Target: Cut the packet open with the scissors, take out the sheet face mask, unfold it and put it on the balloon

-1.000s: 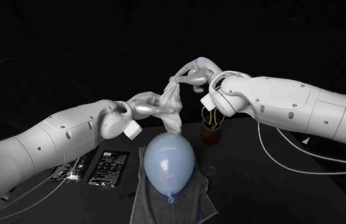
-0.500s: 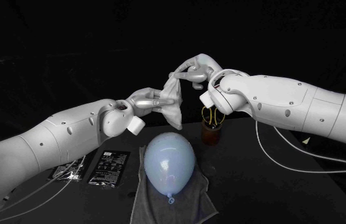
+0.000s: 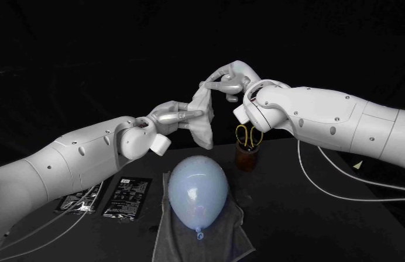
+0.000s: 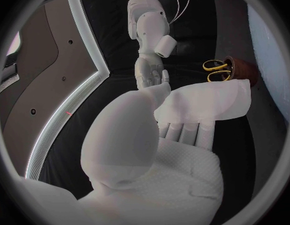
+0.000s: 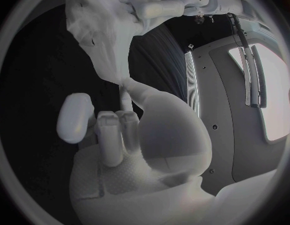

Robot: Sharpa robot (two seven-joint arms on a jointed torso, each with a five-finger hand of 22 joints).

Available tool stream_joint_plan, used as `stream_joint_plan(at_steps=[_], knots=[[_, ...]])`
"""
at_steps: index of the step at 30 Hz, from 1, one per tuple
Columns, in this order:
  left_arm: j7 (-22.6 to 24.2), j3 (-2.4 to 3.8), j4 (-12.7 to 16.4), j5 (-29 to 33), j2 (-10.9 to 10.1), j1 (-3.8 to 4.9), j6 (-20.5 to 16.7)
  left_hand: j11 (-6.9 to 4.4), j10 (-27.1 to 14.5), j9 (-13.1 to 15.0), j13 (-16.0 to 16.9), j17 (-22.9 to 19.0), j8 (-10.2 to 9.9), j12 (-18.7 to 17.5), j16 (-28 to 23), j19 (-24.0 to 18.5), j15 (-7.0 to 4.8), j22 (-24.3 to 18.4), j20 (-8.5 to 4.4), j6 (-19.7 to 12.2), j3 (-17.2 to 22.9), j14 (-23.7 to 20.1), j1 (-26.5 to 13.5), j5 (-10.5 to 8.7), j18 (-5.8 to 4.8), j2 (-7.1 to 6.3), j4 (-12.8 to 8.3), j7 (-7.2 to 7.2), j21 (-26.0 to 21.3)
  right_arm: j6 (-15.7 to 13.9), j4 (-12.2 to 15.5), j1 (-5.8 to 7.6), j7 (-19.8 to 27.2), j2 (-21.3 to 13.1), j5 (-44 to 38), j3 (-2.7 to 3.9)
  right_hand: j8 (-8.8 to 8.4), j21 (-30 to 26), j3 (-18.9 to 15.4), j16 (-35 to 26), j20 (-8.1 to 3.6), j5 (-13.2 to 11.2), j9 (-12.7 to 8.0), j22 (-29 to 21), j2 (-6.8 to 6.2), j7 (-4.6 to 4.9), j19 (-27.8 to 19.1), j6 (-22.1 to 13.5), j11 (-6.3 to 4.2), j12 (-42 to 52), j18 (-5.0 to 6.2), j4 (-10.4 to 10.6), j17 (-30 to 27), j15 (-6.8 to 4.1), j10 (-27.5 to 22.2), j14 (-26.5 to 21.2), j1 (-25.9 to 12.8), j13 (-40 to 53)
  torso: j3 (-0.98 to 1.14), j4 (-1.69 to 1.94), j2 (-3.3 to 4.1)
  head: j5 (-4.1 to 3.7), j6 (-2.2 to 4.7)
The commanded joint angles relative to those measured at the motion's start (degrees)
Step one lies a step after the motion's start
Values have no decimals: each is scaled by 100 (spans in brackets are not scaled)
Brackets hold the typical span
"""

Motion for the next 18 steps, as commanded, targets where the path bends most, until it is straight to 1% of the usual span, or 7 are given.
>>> stream_joint_plan(at_steps=[1, 4, 8, 13, 15, 17, 18], knots=[[44, 6, -2, 158, 11, 10, 157, -7, 52, 8, -10, 14, 24, -15, 50, 22, -9, 8, 1, 27, 33, 83, -49, -14, 59, -39, -14, 32, 8, -119, -88, 2, 91, 33, -50, 10, 33, 7, 33, 20, -20, 28, 474, 496, 37, -17, 15, 17, -45, 15, 11, 0, 1505, -39, 530, 619, 19, 1412, 2, -2, 2, -3, 0], [11, 6, -2, 167, 7, 10, 260, -9, 65, 9, -13, 25, 22, -26, 71, 72, -21, 17, -11, 16, 41, 134, -66, -13, 69, -72, -19, 35, 37, -53, -156, 2, 57, 62, -46, 12, 35, -6, 38, 20, -20, 28, 476, 491, 36, -16, 10, 15, -44, 7, 14, -2, 1505, -39, 525, 619, 19, 1405, 1, 1, 1, -4, 3], [-7, 6, -3, 281, 4, 9, 420, -8, 72, 13, -14, 29, 27, -35, 75, 156, -24, 29, -30, 14, 30, 156, -126, -14, 75, -94, 7, 37, 81, 161, -234, 2, -28, 104, -39, 12, 48, -91, 59, 20, -19, 27, 484, 459, 21, -9, -22, -14, -38, -59, 29, -2, 1505, -35, 483, 619, -11, 1345, 0, -5, -2, 1, 6], [4, 5, 1, 473, 11, 9, 558, -18, 91, 23, -11, 30, 40, -34, 67, 235, -28, 30, -49, 19, -26, 165, -255, -13, 76, -100, 97, 9, 117, 443, -294, 2, -136, 144, -20, 11, 61, -225, 88, 20, -12, 27, 498, 410, -2, 5, -76, -98, -25, -267, 51, 14, 1505, -23, 348, 619, -77, 1158, -3, -3, 0, 1, 6], [5, 5, 7, 566, 13, 9, 593, -33, 127, 36, -9, 34, 65, -28, 70, 265, -39, 24, -56, 50, -68, 186, -361, -13, 75, -67, 194, -7, 126, 524, -307, 2, -165, 161, 1, 10, 50, -373, 81, 20, -4, 26, 499, 353, -36, 20, -139, -186, -12, -431, 76, 24, 1505, -12, 242, 619, -121, 1016, -2, -2, 0, 3, 6], [5, 5, 13, 653, 15, 9, 611, -36, 141, 43, -9, 39, 77, -29, 77, 288, -47, 21, -62, 65, -89, 210, -411, -13, 76, -40, 252, 8, 132, 583, -318, 2, -194, 178, 28, 8, -85, -584, -42, 20, 27, 24, 444, 274, -148, 122, -233, -434, 68, -681, 104, 112, 1505, 47, 71, 619, -294, 803, -1, -2, 1, 4, 6], [2, 5, 15, 687, 16, 9, 612, -35, 150, 48, -10, 42, 86, -31, 80, 305, -50, 17, -67, 75, -105, 224, -452, -12, 75, -9, 306, 17, 136, 599, -324, 2, -205, 184, 38, 7, -167, -685, -134, 20, 50, 14, 406, 235, -241, 184, -280, -548, 123, -851, 114, 168, 1505, 86, -49, 619, -404, 660, -1, -2, 1, 4, 6]])
